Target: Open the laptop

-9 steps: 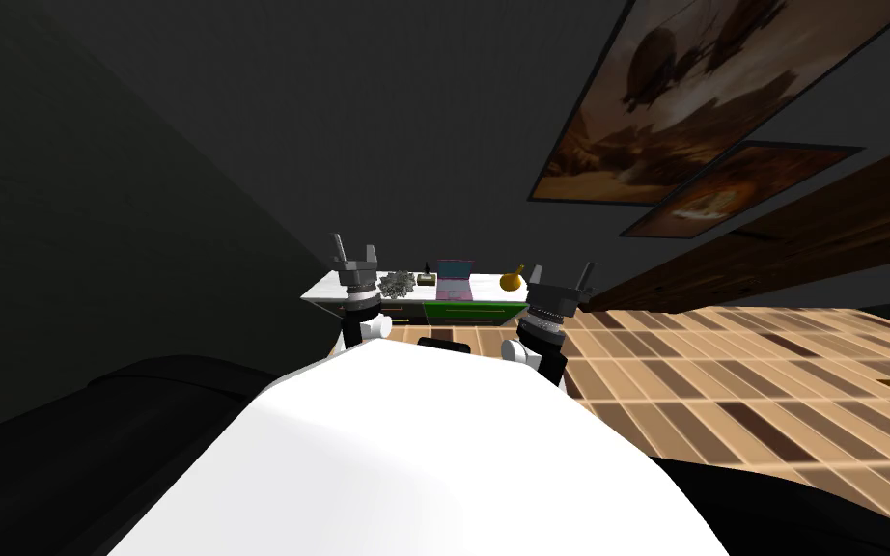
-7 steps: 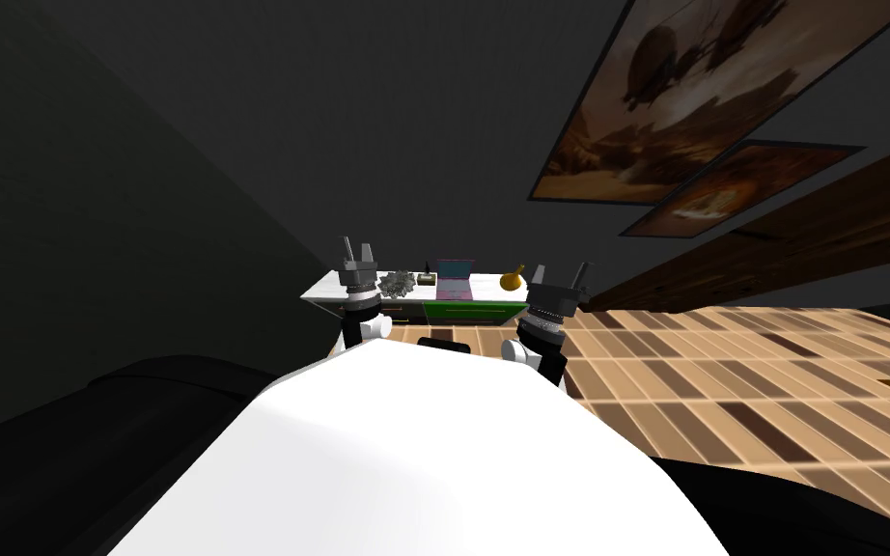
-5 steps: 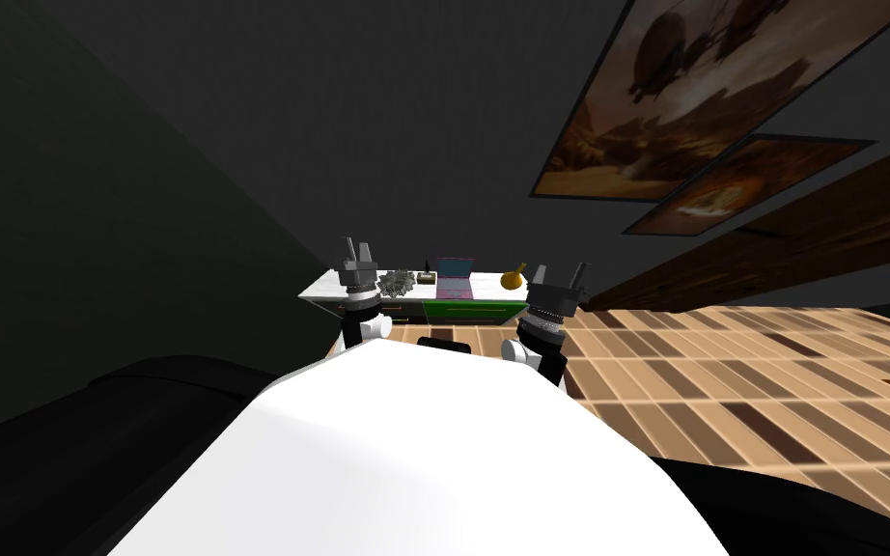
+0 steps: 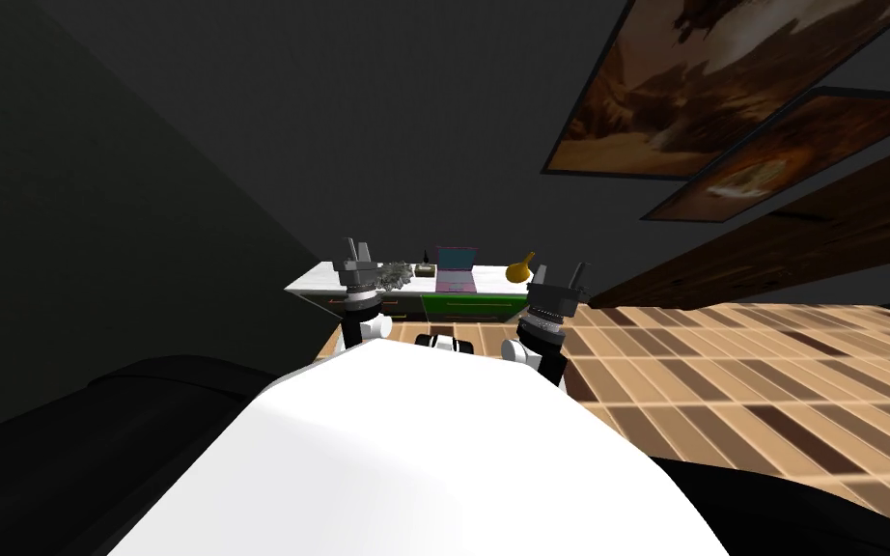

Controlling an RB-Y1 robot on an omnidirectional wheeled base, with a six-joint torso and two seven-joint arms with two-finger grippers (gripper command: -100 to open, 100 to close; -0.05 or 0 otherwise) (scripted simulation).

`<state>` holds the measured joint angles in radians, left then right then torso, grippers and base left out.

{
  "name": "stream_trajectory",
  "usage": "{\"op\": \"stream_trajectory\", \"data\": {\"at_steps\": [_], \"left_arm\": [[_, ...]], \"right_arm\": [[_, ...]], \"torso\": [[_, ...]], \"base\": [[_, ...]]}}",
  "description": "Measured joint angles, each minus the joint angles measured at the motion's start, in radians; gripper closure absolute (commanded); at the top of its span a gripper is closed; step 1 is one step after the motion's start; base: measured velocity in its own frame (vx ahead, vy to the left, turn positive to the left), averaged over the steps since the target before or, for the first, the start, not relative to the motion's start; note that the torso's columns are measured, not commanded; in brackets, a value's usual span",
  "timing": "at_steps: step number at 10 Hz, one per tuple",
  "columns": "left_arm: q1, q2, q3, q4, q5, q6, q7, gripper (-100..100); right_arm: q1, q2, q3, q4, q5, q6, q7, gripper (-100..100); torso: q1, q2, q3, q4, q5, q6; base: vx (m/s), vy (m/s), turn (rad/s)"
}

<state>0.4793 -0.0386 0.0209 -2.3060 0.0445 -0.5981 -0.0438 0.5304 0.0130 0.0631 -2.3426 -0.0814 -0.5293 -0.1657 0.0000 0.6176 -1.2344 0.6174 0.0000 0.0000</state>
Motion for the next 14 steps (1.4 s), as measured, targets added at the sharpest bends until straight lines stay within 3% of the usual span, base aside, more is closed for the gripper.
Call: {"op": "stream_trajectory", "data": {"at_steps": [1, 3, 7, 14], "left_arm": [[0.000, 0.000, 0.000, 0.000, 0.000, 0.000, 0.000, 0], [0.000, 0.000, 0.000, 0.000, 0.000, 0.000, 0.000, 0], [0.000, 0.000, 0.000, 0.000, 0.000, 0.000, 0.000, 0], [0.000, 0.000, 0.000, 0.000, 0.000, 0.000, 0.000, 0]], "right_arm": [[0.000, 0.000, 0.000, 0.000, 0.000, 0.000, 0.000, -100], [-0.008, -0.045, 0.001, 0.016, 0.014, 0.003, 0.012, -100], [-0.045, -0.138, -0.003, 0.057, 0.069, 0.044, 0.067, -100], [-0.156, -0.212, 0.004, 0.180, 0.239, 0.151, 0.238, -100]], "torso": [[0.000, 0.074, -0.148, 0.074, 0.000, 0.000], [0.001, 0.116, -0.236, 0.116, 0.000, 0.000], [0.001, 0.120, -0.242, 0.121, 0.000, 0.000], [-0.001, 0.121, -0.241, 0.121, 0.000, 0.000]], "base": [[0.008, 0.009, 0.017], [0.009, 0.033, 0.024], [0.015, 0.053, 0.041], [0.026, 0.077, 0.054]]}}
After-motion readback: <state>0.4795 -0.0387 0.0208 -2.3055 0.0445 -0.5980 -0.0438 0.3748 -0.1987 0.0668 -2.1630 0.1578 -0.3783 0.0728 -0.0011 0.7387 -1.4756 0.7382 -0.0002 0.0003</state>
